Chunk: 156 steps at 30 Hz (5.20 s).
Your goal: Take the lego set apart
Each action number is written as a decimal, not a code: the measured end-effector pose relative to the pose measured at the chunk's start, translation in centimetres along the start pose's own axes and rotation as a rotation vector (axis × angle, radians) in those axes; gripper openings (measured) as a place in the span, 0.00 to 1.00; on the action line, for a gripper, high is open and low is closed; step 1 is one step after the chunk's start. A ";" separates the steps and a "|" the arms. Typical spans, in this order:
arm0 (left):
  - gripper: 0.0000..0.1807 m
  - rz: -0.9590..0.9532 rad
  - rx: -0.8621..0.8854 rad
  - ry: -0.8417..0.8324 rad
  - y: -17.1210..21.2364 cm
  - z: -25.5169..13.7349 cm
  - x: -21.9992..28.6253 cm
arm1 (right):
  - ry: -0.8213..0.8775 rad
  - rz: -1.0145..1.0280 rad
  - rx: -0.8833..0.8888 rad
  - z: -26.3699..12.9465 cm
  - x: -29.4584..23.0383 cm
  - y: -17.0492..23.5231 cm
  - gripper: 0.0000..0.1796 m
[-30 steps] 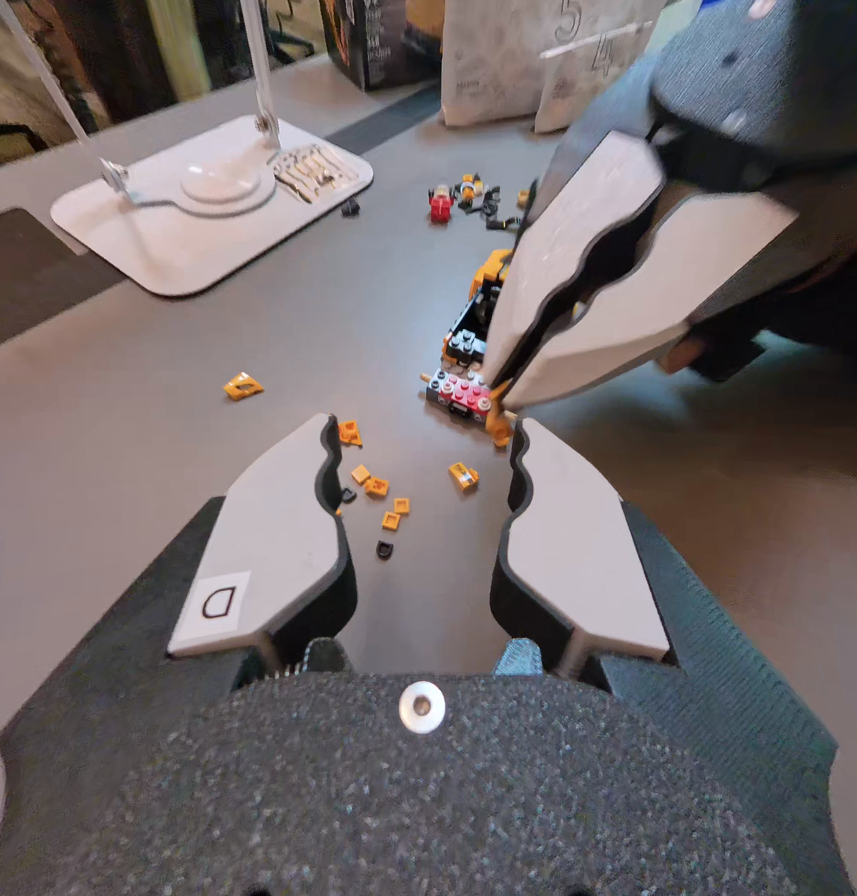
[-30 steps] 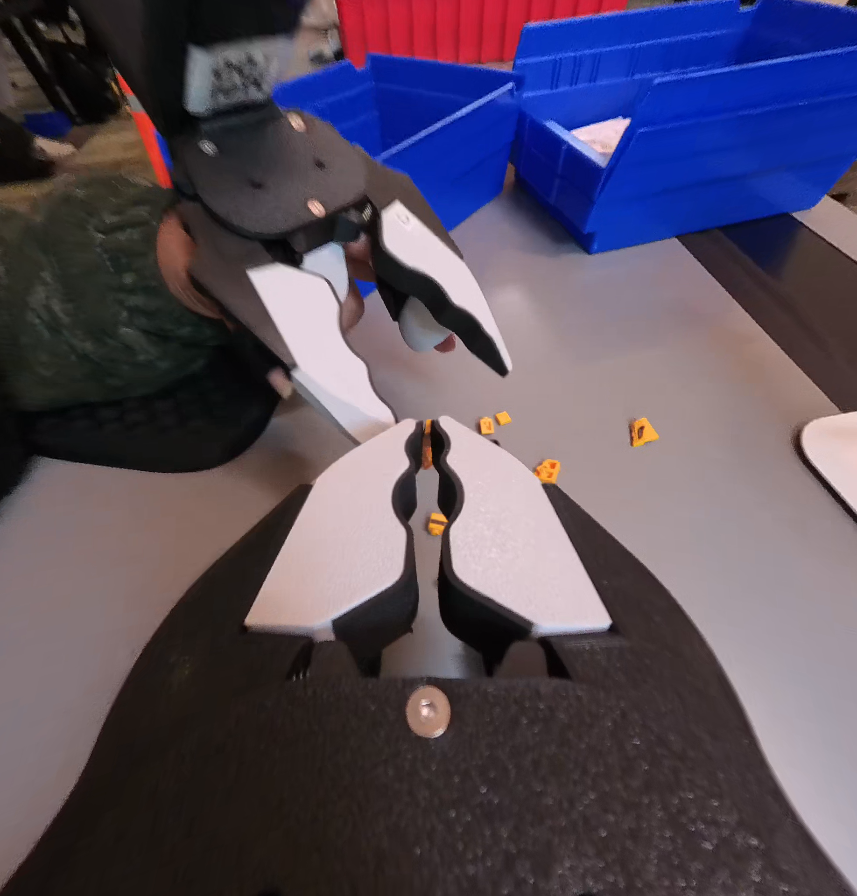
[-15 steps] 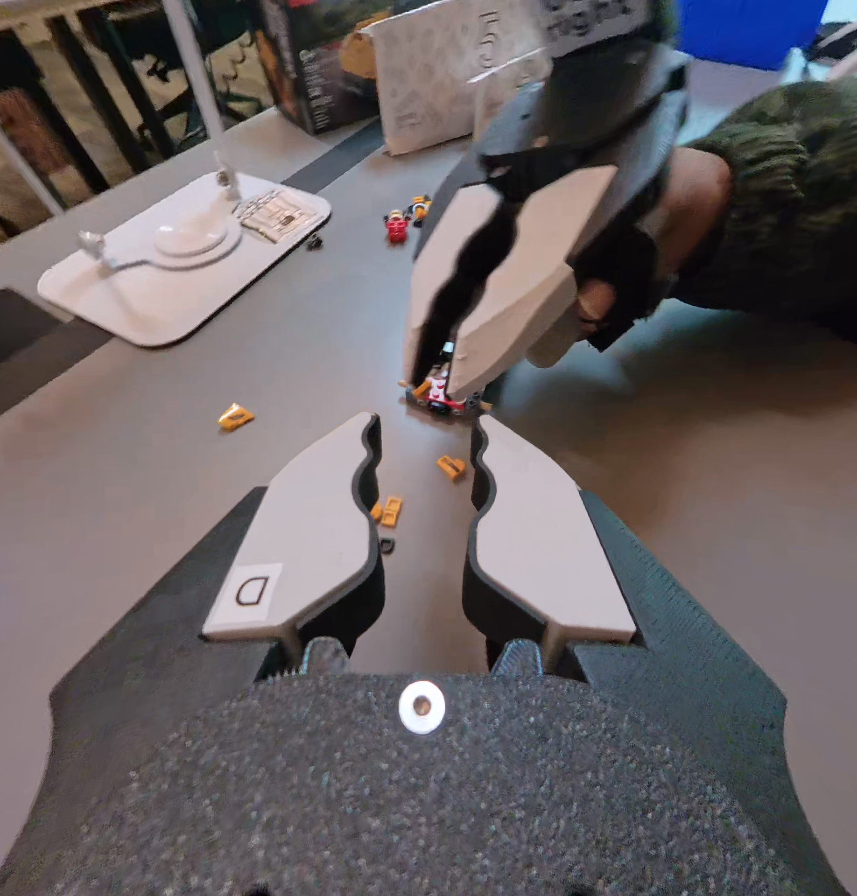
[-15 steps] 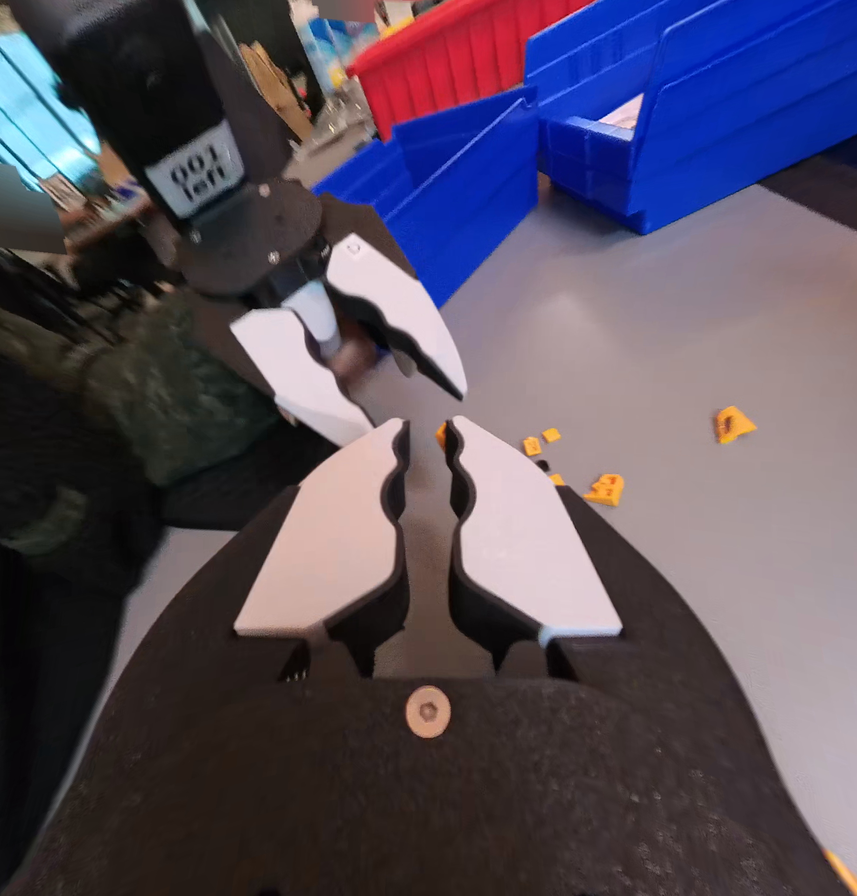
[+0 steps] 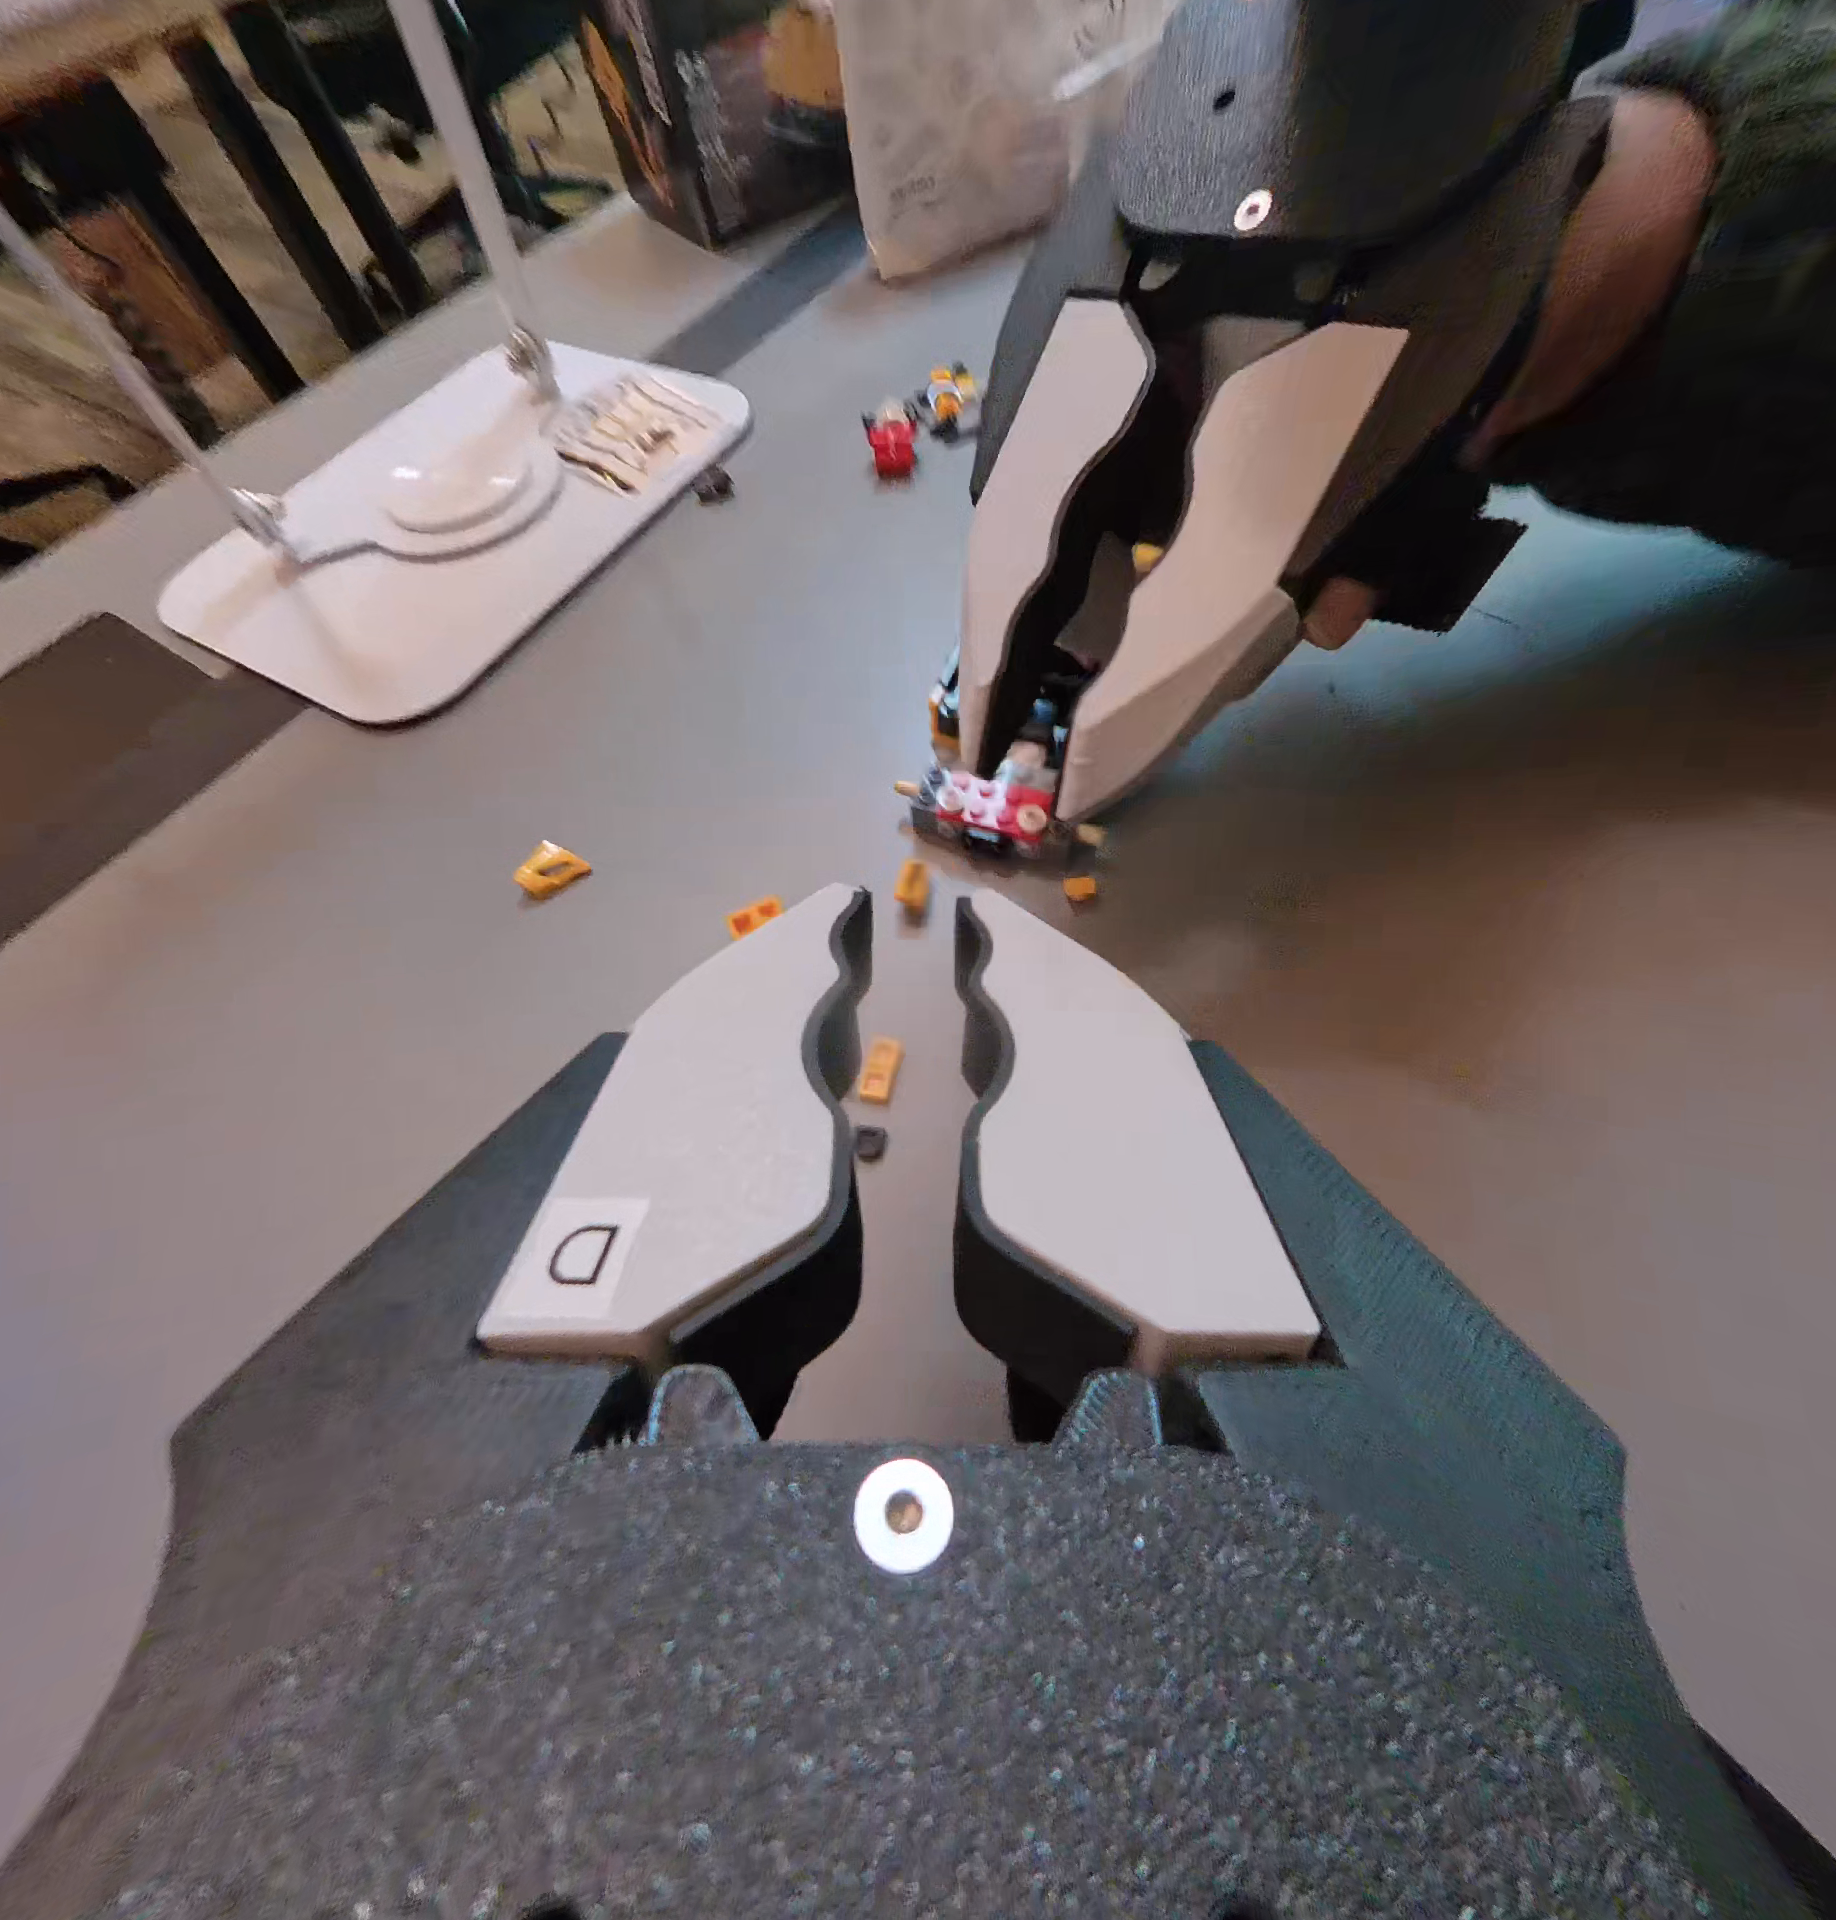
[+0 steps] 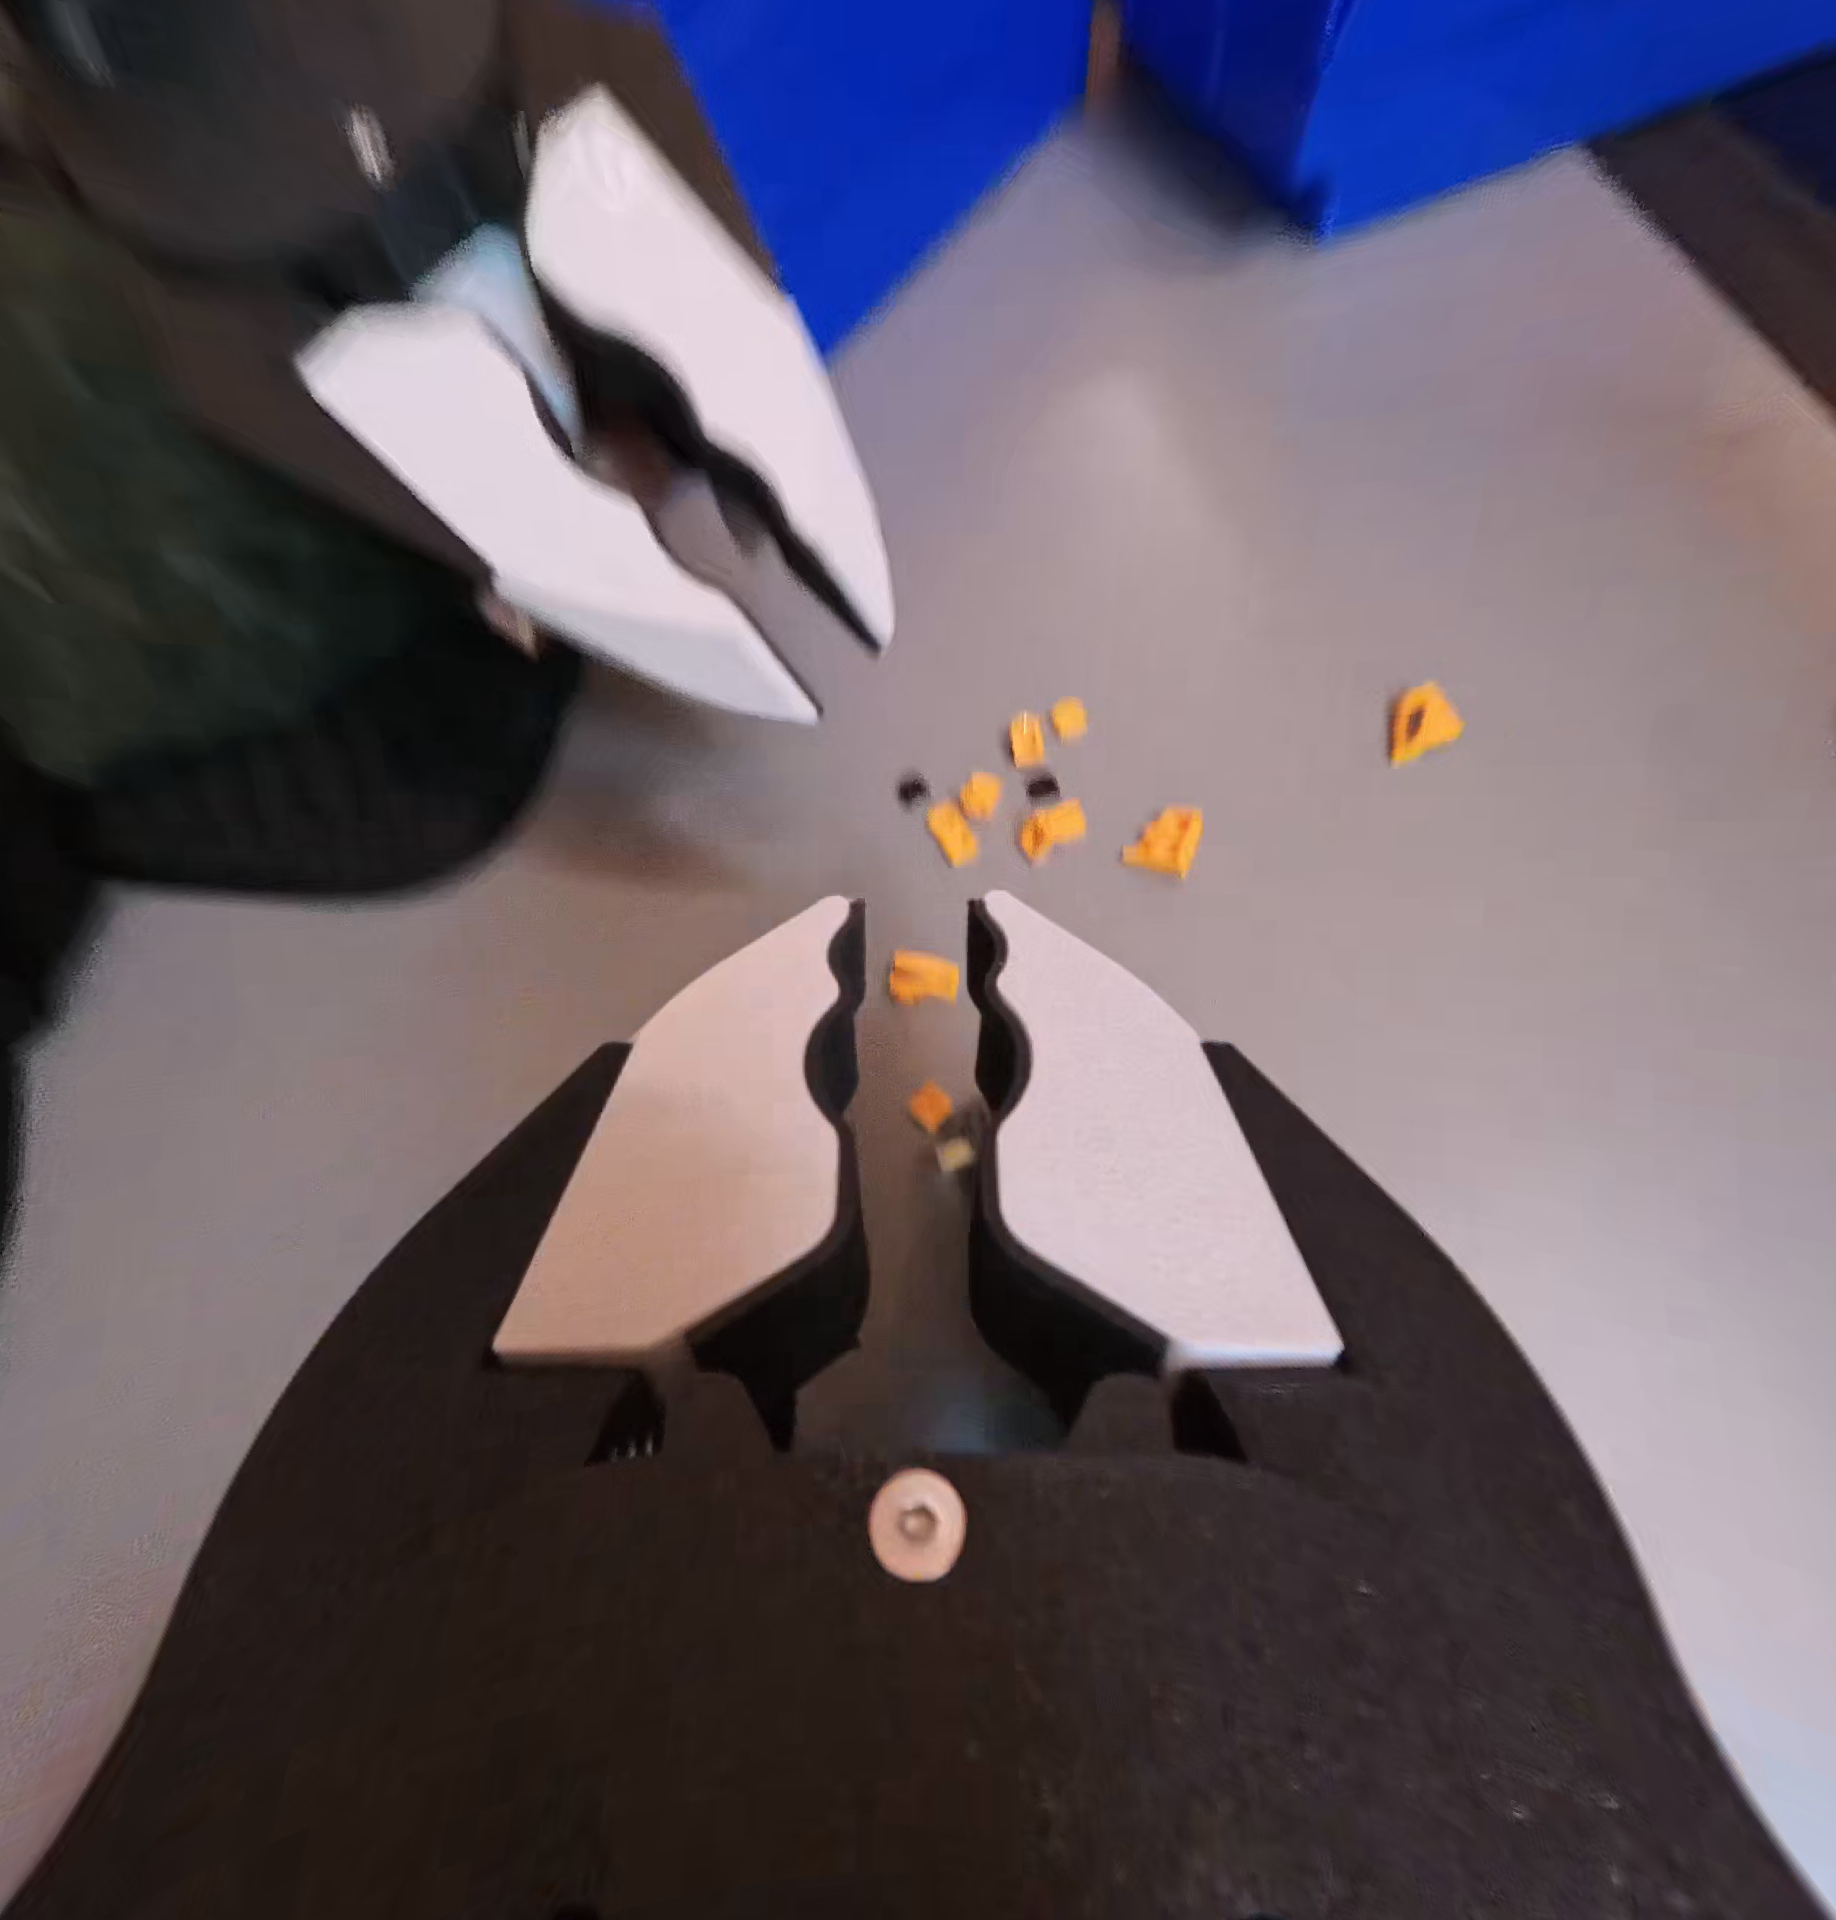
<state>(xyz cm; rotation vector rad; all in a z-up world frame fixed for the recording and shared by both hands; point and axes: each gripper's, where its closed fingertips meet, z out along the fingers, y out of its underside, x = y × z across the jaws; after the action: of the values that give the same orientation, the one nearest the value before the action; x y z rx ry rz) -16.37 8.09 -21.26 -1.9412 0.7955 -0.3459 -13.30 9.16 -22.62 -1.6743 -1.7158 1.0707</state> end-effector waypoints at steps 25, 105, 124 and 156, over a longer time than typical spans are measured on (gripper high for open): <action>0.17 0.199 0.061 0.187 -0.7 0.5 4.8 | -0.161 -0.098 -0.015 -0.6 -4.1 0.2 0.04; 0.12 -0.241 -0.256 -0.050 4.7 1.9 -0.4 | 0.155 -0.035 0.169 -0.8 -1.1 0.3 0.04; 0.12 -0.064 -0.124 0.159 2.4 1.1 2.3 | 0.188 -0.310 0.135 2.1 -0.7 -1.0 0.11; 0.00 -0.604 0.426 0.552 -5.7 -3.6 2.5 | 0.112 -0.243 0.247 -4.1 -2.0 -3.1 0.09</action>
<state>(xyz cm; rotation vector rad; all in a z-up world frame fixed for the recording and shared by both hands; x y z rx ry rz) -14.27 5.77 -14.79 -1.6456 0.3932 -1.3438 -11.60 8.20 -17.47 -1.3111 -1.5950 1.0087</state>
